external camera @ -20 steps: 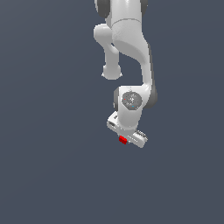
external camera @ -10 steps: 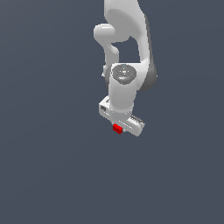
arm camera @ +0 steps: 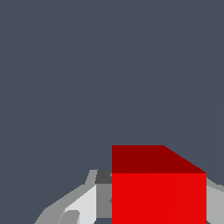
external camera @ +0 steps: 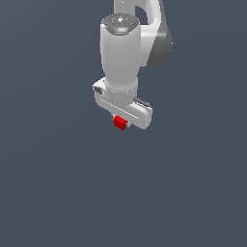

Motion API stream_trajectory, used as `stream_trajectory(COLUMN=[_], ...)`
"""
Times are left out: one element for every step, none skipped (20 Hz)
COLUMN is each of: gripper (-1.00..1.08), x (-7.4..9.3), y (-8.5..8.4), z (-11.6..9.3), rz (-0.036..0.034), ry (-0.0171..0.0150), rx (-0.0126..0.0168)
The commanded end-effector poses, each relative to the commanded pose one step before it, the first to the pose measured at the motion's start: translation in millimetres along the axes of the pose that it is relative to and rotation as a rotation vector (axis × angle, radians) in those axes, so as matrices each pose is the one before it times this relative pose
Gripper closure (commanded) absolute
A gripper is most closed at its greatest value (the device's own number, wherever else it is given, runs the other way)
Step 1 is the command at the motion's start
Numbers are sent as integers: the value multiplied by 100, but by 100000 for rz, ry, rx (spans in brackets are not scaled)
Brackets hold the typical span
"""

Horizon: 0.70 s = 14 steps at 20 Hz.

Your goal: Pick up the red cube and move it to a goal position.

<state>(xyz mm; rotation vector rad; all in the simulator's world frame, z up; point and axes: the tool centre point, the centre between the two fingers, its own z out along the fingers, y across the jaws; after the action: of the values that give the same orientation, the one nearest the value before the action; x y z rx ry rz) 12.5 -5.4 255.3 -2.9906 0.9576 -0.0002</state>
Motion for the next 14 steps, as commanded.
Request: stream_trajectory(gripper=[108, 108, 108, 108, 108, 108, 108, 108, 108, 108, 108, 108, 108, 108], x=[222, 103, 99, 94, 68, 84, 78, 72, 65, 57, 48, 19, 28, 17], y=[842, 275, 252, 227, 177, 179, 156, 134, 114, 94, 75, 31, 40, 24], z=[-2375, -819, -754, -686, -626, -553, -489, -427, -366, -307, -249, -197, -136, -81], rz=[-17, 0, 0, 0, -21, 0, 0, 0, 0, 0, 0, -35, 0, 0], ry=[-44, 0, 0, 0, 45, 0, 0, 0, 0, 0, 0, 25, 0, 0], rx=[-68, 0, 0, 0, -48, 0, 0, 0, 0, 0, 0, -23, 0, 0])
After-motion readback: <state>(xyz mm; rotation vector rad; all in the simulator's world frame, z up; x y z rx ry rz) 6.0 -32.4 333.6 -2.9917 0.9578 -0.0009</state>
